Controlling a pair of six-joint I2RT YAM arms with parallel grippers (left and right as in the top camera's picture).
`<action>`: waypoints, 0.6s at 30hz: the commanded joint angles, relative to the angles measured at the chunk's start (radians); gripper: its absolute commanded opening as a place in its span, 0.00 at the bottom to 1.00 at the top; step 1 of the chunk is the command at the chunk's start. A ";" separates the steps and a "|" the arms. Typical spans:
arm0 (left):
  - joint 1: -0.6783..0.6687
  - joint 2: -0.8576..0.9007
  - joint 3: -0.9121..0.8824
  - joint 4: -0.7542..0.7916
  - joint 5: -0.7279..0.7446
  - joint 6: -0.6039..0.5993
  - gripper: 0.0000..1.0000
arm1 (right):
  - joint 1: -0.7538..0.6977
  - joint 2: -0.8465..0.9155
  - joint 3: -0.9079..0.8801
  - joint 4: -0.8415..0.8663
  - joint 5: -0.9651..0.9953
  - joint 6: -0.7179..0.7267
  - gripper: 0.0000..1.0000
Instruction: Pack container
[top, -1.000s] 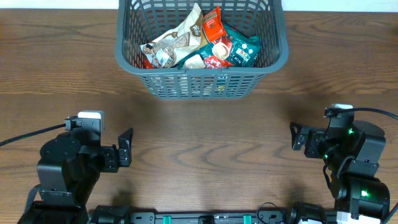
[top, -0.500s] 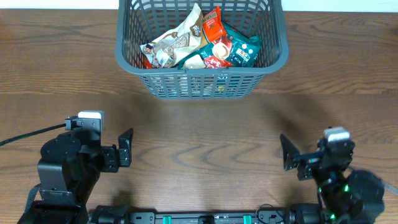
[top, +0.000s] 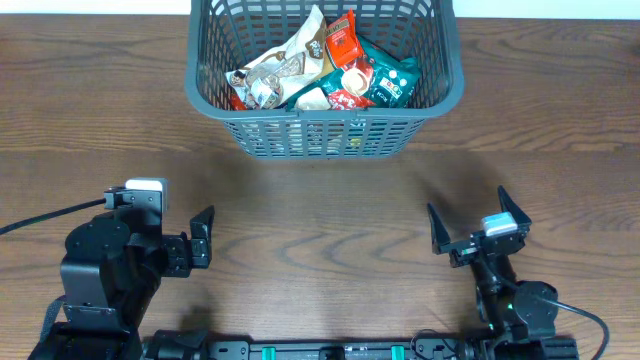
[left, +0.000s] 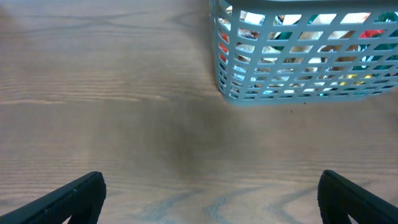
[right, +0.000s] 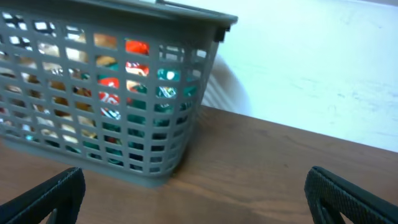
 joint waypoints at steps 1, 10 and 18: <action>0.006 0.001 -0.002 0.001 -0.016 -0.005 0.99 | 0.008 -0.031 -0.044 0.013 0.084 -0.010 0.99; 0.006 0.001 -0.002 0.001 -0.016 -0.005 0.99 | 0.008 -0.031 -0.083 -0.010 0.174 0.032 0.99; 0.006 0.001 -0.002 0.001 -0.016 -0.005 0.99 | 0.008 -0.030 -0.083 -0.007 0.167 0.061 0.99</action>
